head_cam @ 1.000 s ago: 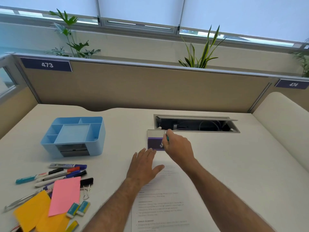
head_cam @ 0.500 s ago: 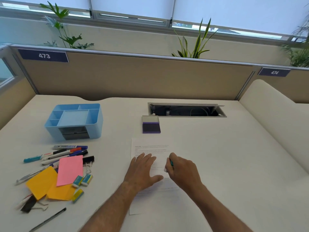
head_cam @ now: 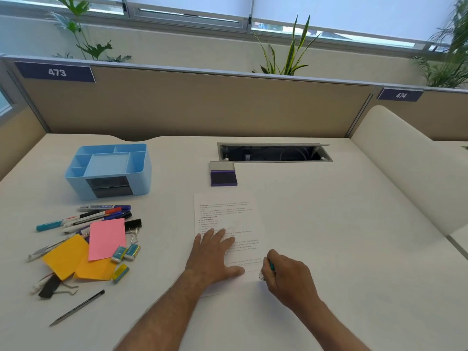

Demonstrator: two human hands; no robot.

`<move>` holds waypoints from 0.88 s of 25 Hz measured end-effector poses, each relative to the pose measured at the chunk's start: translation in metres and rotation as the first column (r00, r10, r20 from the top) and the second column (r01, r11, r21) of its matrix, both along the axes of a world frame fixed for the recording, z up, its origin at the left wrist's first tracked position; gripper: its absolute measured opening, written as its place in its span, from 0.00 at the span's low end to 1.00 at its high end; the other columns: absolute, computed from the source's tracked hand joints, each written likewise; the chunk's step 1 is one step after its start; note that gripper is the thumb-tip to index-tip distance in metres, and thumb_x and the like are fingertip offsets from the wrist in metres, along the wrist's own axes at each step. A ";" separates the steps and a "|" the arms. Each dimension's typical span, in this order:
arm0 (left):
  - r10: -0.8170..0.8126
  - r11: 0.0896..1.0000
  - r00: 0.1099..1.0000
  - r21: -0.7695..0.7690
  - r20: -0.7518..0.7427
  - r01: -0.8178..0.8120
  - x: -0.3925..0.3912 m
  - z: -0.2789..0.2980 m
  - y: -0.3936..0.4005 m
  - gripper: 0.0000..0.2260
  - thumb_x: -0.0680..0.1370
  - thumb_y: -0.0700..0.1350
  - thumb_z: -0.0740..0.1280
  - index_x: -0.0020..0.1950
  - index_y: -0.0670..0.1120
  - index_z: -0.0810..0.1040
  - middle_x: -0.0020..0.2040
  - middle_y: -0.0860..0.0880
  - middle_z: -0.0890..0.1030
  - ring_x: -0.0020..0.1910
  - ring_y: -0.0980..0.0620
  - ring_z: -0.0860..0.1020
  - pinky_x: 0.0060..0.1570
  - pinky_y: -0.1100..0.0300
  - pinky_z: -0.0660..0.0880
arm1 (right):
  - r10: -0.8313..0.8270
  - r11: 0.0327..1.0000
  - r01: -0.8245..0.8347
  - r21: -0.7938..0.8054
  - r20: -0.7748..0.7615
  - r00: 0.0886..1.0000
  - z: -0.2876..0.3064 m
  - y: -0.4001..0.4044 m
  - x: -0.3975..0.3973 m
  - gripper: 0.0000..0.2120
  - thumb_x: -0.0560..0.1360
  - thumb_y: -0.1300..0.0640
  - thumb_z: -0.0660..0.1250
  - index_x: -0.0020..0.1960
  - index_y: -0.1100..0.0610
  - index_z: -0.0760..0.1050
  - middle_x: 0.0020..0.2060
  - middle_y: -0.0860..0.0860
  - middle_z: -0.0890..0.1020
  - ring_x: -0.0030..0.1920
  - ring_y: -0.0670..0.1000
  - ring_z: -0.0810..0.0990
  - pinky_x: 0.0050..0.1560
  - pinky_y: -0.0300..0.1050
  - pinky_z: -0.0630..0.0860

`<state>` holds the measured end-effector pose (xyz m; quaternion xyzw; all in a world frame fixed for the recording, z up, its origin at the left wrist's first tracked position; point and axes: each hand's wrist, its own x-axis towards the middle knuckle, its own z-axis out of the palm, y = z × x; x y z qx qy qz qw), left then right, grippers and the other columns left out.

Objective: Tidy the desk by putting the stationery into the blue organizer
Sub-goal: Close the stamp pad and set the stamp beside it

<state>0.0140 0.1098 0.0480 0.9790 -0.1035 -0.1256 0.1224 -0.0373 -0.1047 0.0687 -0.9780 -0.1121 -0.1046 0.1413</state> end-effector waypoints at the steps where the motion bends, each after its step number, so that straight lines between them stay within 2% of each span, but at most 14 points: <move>1: -0.001 1.000 1.000 0.003 -0.002 0.001 0.000 0.000 0.000 0.42 0.67 0.74 0.62 0.77 0.59 0.57 0.80 0.53 0.52 0.79 0.47 0.47 0.76 0.44 0.45 | -0.005 1.000 0.005 0.002 -0.002 1.000 0.000 -0.002 -0.003 0.11 0.75 0.50 0.55 0.36 0.51 0.59 0.23 0.49 0.72 0.22 0.53 0.67 0.21 0.47 0.68; 10: -0.005 1.000 1.000 -0.030 -0.027 0.004 0.003 -0.001 0.002 0.43 0.66 0.74 0.65 0.77 0.60 0.59 0.80 0.53 0.53 0.79 0.48 0.47 0.76 0.44 0.44 | -0.005 0.999 0.005 -0.033 -0.002 1.000 0.003 -0.005 -0.011 0.11 0.74 0.50 0.55 0.35 0.52 0.60 0.22 0.49 0.68 0.21 0.52 0.65 0.20 0.46 0.64; 22: 0.008 1.000 1.000 -0.029 -0.022 -0.008 0.003 0.000 0.003 0.43 0.64 0.75 0.65 0.76 0.60 0.60 0.80 0.54 0.53 0.79 0.49 0.48 0.76 0.45 0.44 | 0.015 0.998 -0.016 -0.067 -0.012 1.000 -0.001 -0.004 -0.012 0.11 0.75 0.50 0.56 0.35 0.51 0.61 0.22 0.49 0.69 0.21 0.50 0.66 0.20 0.45 0.63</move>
